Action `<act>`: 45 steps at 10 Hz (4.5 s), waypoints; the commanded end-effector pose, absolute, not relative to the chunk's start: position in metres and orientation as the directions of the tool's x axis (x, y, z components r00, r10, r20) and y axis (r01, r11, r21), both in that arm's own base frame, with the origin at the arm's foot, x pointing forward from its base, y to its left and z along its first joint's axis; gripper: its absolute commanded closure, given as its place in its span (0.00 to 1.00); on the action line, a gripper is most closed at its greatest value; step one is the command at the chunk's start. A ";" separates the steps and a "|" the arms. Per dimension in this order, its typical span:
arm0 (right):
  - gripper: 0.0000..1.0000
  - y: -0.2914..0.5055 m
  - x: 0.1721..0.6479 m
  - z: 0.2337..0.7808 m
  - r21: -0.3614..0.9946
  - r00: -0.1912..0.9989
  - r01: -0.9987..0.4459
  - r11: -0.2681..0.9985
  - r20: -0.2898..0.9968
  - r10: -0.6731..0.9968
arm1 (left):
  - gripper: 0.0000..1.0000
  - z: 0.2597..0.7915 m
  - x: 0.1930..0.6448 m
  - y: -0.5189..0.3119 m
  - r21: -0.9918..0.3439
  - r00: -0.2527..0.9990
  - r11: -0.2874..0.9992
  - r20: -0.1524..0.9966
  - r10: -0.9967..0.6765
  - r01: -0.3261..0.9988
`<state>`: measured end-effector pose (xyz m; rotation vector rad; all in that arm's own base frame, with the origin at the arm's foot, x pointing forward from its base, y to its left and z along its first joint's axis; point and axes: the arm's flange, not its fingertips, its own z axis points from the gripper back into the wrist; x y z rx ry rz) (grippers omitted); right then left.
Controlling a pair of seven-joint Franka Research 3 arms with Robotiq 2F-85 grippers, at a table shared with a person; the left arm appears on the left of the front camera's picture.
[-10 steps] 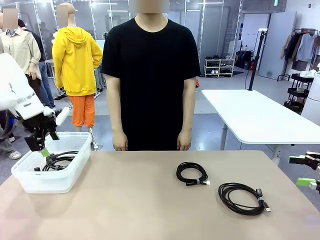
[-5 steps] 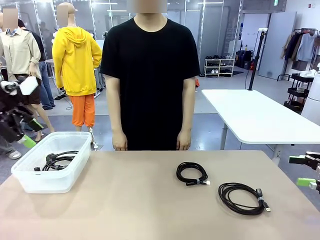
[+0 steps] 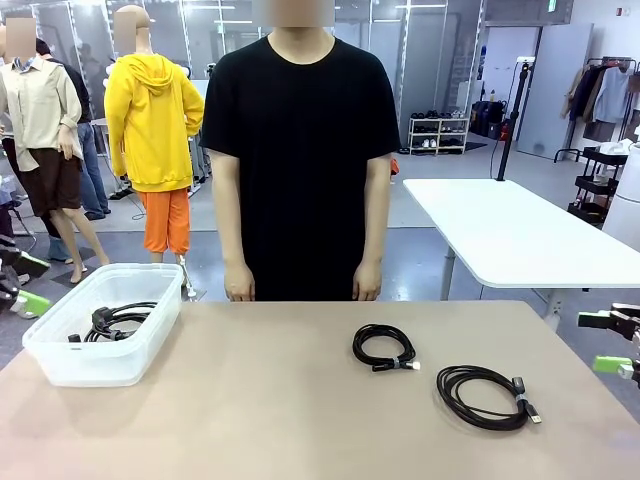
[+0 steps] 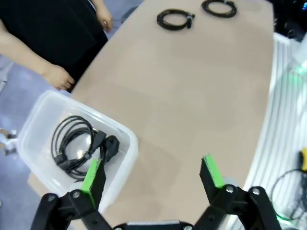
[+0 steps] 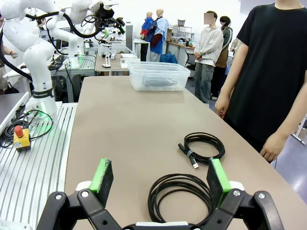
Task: Organize and store the cables.
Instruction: Place the USB Extension Cable into the Organizing box.
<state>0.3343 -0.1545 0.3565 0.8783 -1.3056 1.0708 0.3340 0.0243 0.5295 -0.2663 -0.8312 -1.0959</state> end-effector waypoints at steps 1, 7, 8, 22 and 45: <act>0.00 -0.153 0.333 0.358 -0.073 -0.037 -0.949 0.306 0.992 0.122 | 0.00 0.525 0.331 0.024 0.178 0.217 0.460 0.700 -0.681 0.870; 0.00 -0.140 0.335 0.379 -0.095 -0.020 -0.951 0.296 0.969 0.247 | 0.00 0.525 0.331 0.024 0.178 0.217 0.460 0.700 -0.681 0.870; 0.00 -0.116 0.345 0.403 -0.119 -0.034 -0.966 0.230 0.940 0.341 | 0.00 0.525 0.331 0.024 0.178 0.217 0.460 0.700 -0.681 0.870; 0.00 0.175 0.478 0.386 -0.155 -0.272 -0.958 -0.240 0.232 0.934 | 0.00 0.525 0.331 0.024 0.178 0.217 0.460 0.700 -0.681 0.870; 1.00 0.213 0.528 0.350 -0.134 -0.175 -0.977 -0.164 0.077 0.981 | 0.00 0.525 0.331 0.024 0.178 0.217 0.460 0.700 -0.681 0.870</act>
